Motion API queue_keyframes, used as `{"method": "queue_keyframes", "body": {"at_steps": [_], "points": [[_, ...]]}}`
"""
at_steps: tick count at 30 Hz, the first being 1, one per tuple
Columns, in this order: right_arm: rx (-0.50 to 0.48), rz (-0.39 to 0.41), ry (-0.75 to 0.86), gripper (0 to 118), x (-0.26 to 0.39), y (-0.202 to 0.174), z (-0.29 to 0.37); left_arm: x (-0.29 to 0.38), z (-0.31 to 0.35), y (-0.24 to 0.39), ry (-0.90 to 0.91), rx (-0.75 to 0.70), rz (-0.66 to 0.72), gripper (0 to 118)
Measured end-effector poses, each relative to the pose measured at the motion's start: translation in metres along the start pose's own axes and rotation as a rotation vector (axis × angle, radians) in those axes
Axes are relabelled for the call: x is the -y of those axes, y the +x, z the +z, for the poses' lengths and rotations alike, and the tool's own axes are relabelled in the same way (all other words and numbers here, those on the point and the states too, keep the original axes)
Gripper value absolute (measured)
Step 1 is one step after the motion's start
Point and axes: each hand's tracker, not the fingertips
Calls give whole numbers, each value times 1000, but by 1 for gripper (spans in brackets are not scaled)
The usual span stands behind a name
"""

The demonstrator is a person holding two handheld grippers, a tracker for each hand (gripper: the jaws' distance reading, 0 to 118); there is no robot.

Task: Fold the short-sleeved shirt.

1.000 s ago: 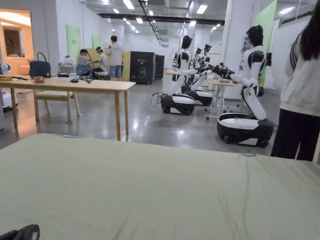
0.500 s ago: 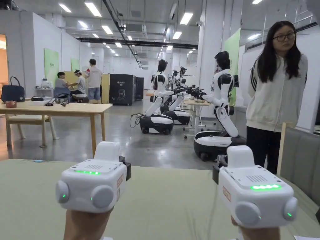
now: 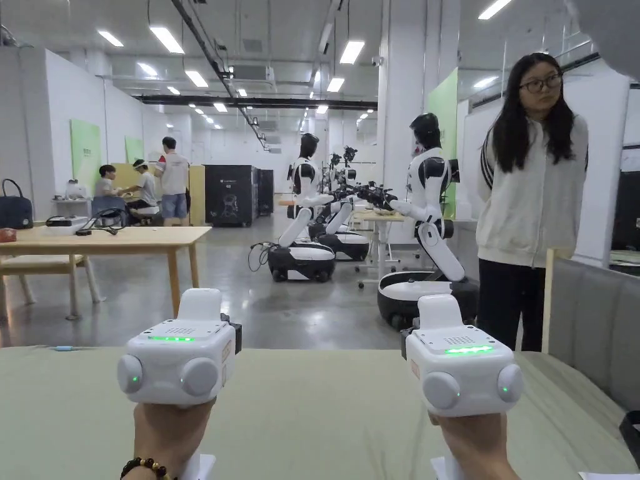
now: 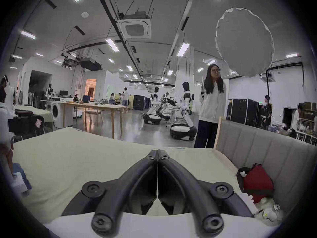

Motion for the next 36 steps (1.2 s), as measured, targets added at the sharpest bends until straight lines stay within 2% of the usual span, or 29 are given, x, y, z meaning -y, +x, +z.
{"method": "queue_keyframes", "body": {"at_steps": [2, 3, 4, 5, 6, 7, 8, 11, 13, 16, 18, 22, 25, 26, 32, 35, 36], "points": [[5, 0, 3, 1, -3, 1, 2, -3, 2, 3, 14, -9, -9, 4], [5, 1, 4, 2, -3, 3, -5, -3, 3, 4, 20, -8, -10, 11], [8, -3, 4, 7, -5, 4, -5, -3, 3, 4, 23, -7, -12, 25], [-5, -23, 1, 25, -6, 6, -4, -4, 2, 4, 17, -7, -15, 65], [-21, -45, -4, 51, -7, 7, -4, -4, 0, 5, -2, -6, -22, 98], [-21, -54, -7, 86, -6, 9, -7, -3, -2, 5, -20, 2, -25, 114], [-14, -55, -12, 117, -6, 8, -8, -1, 0, 5, -11, 3, -25, 116], [41, -52, 62, 118, -4, 8, -1, 1, 1, 5, 17, -15, -26, 117], [87, -52, 27, 118, -8, 6, -1, 3, 1, 3, 4, -7, -16, 117], [28, -146, -53, 118, -22, 7, 0, 3, 1, 1, -6, -13, -14, 117], [23, -176, -57, 118, -28, 8, 6, 2, 2, 1, -5, -8, -13, 117], [69, -154, -27, 118, -35, 8, 16, 1, 4, 2, -8, -15, -25, 117], [1, -179, -66, 118, -40, 15, 20, 0, 5, 2, -8, -15, -33, 117], [11, -174, -77, 118, -41, 16, 20, 0, 5, 2, -8, -12, -27, 117], [69, -96, -69, 118, -36, 13, 18, 0, 4, 0, -18, -18, -7, 117], [14, -141, -94, 118, -35, 16, 19, 0, 5, -2, -17, -18, 2, 117], [25, -163, -120, 118, -35, 15, 19, -1, 5, -3, -17, -18, 5, 117]]}}
